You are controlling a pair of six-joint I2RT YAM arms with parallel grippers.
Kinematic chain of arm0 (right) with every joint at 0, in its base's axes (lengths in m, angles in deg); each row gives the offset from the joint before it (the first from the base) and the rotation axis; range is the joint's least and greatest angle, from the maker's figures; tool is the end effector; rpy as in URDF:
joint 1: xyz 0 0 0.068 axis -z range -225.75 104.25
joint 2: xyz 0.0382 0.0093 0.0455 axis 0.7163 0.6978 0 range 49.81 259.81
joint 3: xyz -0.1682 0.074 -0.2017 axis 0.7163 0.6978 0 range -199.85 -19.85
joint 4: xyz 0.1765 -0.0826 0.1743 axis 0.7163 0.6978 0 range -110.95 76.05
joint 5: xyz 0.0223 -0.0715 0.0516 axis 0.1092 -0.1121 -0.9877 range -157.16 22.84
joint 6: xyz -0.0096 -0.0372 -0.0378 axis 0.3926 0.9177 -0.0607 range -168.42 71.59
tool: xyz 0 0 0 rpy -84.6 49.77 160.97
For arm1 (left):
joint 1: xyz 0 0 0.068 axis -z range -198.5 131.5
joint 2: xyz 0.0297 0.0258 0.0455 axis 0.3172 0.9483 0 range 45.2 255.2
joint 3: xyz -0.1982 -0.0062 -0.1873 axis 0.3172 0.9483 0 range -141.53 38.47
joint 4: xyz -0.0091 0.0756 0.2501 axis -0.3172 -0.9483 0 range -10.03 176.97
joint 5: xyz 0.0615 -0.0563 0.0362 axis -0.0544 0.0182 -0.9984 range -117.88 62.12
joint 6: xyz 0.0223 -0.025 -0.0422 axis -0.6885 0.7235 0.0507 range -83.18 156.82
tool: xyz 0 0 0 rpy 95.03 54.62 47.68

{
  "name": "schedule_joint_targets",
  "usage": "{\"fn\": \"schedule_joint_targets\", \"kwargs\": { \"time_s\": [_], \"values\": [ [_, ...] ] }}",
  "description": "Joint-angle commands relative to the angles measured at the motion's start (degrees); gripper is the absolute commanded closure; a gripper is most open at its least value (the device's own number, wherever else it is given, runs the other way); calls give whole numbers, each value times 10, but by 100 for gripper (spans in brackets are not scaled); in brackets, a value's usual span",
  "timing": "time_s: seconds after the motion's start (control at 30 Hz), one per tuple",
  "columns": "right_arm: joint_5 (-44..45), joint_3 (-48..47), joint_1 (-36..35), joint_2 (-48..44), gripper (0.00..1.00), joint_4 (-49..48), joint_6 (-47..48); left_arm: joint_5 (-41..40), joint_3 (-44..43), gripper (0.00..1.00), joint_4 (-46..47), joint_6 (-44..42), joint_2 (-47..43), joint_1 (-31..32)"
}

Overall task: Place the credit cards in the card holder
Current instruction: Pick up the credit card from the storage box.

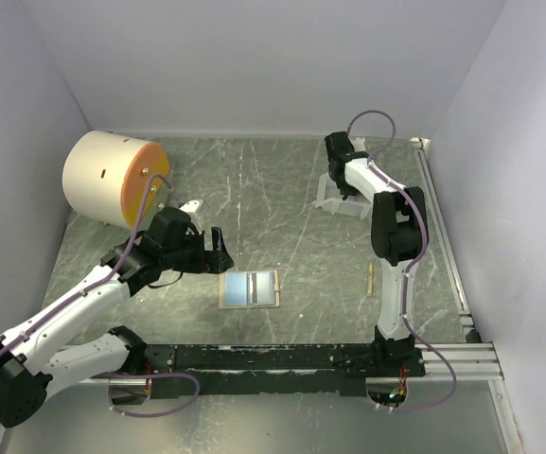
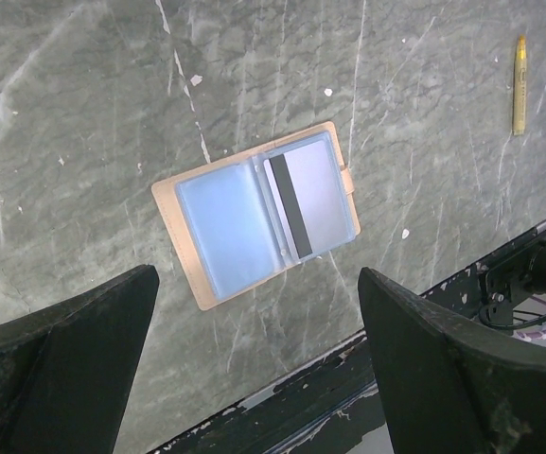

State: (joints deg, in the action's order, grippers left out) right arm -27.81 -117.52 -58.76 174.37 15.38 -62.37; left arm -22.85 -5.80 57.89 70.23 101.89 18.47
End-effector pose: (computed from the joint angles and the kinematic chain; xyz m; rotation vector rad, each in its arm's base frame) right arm 0.4545 0.0817 0.1830 0.2283 2.4439 -0.7147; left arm 0.1653 -0.1282 0.2675 0.1221 2.4004 -0.7105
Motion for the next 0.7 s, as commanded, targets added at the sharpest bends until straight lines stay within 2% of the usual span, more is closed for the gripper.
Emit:
{"fn": "schedule_joint_targets", "kwargs": {
  "time_s": [0.0,0.67],
  "values": [
    [1,0,8,4,54,-14,15,-13,-10,2,-4,-4,1,2],
    [7,-2,12,-26,72,-21,32,-9,-8,2,5,-4,15,1]
  ]
}}
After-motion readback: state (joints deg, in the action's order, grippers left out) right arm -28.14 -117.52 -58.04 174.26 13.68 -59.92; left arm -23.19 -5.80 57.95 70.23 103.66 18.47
